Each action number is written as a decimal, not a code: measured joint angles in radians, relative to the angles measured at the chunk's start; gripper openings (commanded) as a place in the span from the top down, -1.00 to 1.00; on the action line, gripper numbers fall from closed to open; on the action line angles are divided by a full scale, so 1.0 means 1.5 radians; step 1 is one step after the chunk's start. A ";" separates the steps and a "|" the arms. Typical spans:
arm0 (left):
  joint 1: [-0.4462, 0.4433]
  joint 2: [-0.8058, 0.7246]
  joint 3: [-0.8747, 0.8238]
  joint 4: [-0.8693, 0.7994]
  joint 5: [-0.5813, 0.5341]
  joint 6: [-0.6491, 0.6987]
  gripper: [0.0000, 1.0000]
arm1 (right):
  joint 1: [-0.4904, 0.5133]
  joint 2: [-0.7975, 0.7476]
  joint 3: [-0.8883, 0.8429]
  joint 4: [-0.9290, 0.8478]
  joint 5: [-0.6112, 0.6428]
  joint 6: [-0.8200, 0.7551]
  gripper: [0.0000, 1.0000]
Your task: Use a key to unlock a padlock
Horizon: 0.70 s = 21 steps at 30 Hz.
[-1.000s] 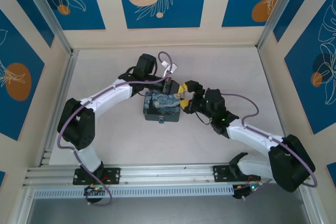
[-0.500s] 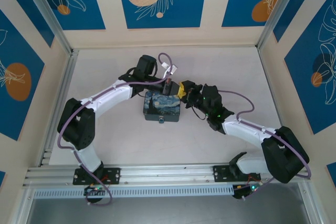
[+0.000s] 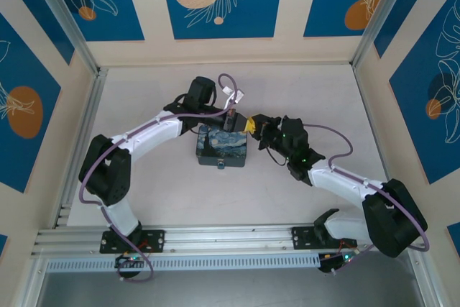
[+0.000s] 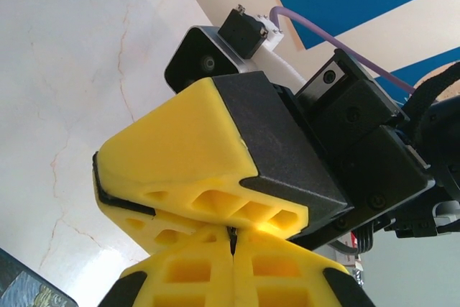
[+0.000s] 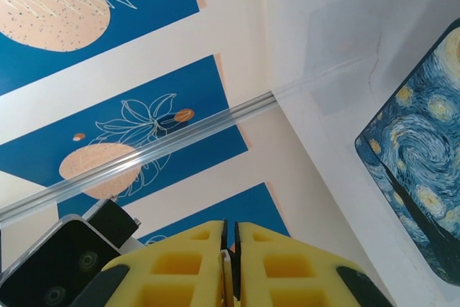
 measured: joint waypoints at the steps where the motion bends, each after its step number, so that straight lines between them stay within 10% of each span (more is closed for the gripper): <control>1: 0.000 0.000 -0.003 0.004 0.000 0.000 0.60 | -0.004 0.000 0.000 -0.003 -0.010 -0.007 1.00; 8: 0.004 -0.038 -0.071 0.040 -0.020 -0.020 -0.28 | -0.054 -0.019 0.019 -0.063 -0.055 -0.067 1.00; 21: 0.009 -0.136 -0.217 0.230 -0.164 -0.267 -0.53 | -0.106 -0.078 0.011 -0.089 -0.120 -0.207 1.00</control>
